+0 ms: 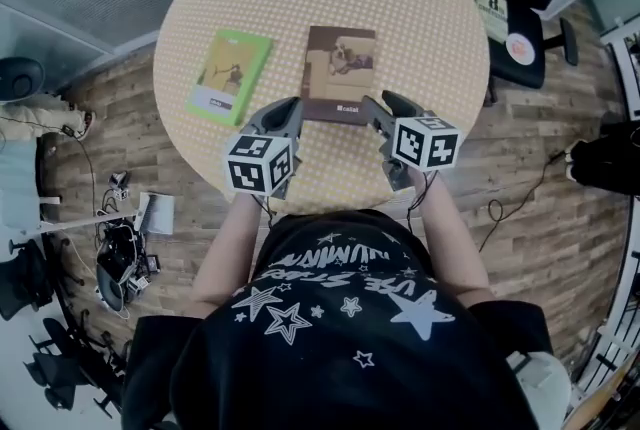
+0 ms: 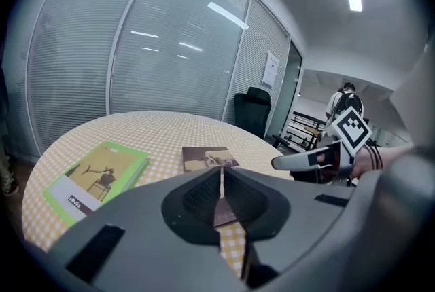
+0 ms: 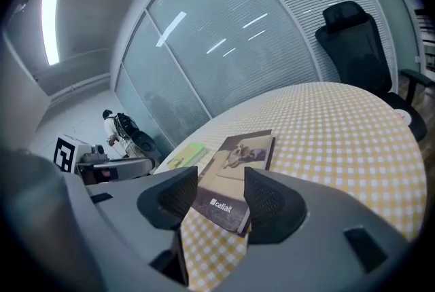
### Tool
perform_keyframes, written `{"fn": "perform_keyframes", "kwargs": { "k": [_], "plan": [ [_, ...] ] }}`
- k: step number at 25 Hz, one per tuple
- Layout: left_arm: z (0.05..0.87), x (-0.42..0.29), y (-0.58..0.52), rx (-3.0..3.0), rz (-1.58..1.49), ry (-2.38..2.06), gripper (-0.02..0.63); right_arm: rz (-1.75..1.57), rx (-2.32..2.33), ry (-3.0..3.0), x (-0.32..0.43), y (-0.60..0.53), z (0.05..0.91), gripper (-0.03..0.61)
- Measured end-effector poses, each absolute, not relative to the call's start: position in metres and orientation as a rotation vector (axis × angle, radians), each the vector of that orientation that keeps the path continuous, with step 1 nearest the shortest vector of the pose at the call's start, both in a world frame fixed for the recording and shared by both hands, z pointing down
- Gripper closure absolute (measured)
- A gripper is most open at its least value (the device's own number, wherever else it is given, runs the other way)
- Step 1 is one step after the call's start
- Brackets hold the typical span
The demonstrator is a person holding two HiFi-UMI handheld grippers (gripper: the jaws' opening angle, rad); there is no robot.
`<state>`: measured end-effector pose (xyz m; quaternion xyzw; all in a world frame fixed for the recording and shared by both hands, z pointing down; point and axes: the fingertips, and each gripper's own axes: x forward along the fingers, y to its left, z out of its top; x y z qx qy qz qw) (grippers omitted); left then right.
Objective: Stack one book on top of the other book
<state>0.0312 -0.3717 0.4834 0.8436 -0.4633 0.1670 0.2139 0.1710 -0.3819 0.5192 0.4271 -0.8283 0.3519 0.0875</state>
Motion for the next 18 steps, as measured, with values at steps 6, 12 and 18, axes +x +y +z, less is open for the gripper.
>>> {"fn": "perform_keyframes", "kwargs": {
  "k": [6, 12, 18],
  "plan": [
    [0.502, 0.034, -0.384, 2.271, 0.517, -1.308, 0.601, 1.083, 1.161, -2.406, 0.166, -0.386, 0.551, 0.345],
    [0.537, 0.03, -0.394, 2.167, 0.612, -1.27, 0.483, 1.146, 1.108, -2.358, 0.159, -0.391, 0.569, 0.344],
    [0.573, 0.035, -0.4, 2.096, 0.697, -1.203, 0.377, 1.252, 1.088, -2.33, 0.155, -0.399, 0.585, 0.344]
  ]
}}
